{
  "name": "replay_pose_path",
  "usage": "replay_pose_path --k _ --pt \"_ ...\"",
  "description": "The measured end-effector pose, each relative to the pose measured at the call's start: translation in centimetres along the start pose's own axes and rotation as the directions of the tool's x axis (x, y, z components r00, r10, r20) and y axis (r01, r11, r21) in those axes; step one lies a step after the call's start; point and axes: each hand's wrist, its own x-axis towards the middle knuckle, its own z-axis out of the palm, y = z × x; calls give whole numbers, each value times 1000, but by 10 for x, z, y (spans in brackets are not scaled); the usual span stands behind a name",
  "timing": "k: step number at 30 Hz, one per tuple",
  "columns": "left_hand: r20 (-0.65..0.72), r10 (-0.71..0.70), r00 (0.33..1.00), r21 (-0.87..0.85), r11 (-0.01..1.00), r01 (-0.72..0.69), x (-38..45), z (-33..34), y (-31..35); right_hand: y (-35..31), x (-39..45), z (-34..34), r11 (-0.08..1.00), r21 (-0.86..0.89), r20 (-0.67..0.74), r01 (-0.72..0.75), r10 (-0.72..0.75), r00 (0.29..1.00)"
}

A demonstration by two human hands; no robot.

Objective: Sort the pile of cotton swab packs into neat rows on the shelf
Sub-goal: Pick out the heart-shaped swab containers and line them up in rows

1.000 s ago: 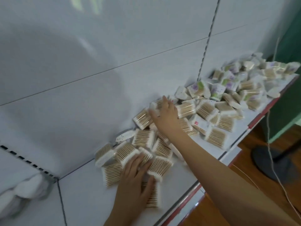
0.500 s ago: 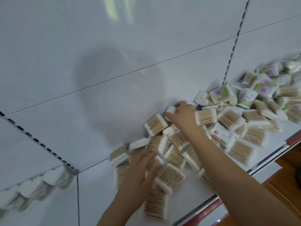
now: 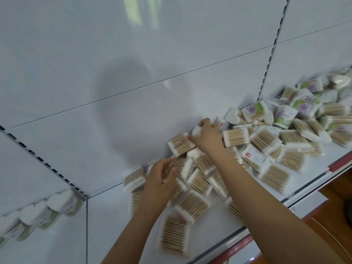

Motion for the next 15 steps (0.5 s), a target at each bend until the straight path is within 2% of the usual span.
replay_pose_path --k 4,6,8,9,10,12,14,15 --pt "-43 -22 999 -19 1000 21 2 1 3 -3 -2 -3 998 62 22 -1 -1 1000" --pt "-46 -32 998 -48 998 30 1 -1 6 -3 -6 -8 993 106 -66 46 -39 997" --pt "-58 -23 998 -91 996 18 0 -4 8 -10 -22 -20 976 146 -194 160 -131 972" --pt "-68 -9 998 -104 995 2 0 -7 8 -16 -35 -28 955 212 -211 207 -162 964" --pt "-80 18 997 -109 994 -27 -1 -8 8 -24 -50 -35 930 292 -167 221 -178 970" --pt "-101 84 991 -90 991 -94 -3 -10 8 -41 -81 -42 915 359 57 184 -218 974" --pt "-136 150 979 -67 985 -160 -7 -13 7 -50 -106 -34 923 343 287 174 -280 916" --pt "-158 164 974 -60 983 -176 -10 -16 7 -52 -116 -27 920 345 355 186 -311 881"
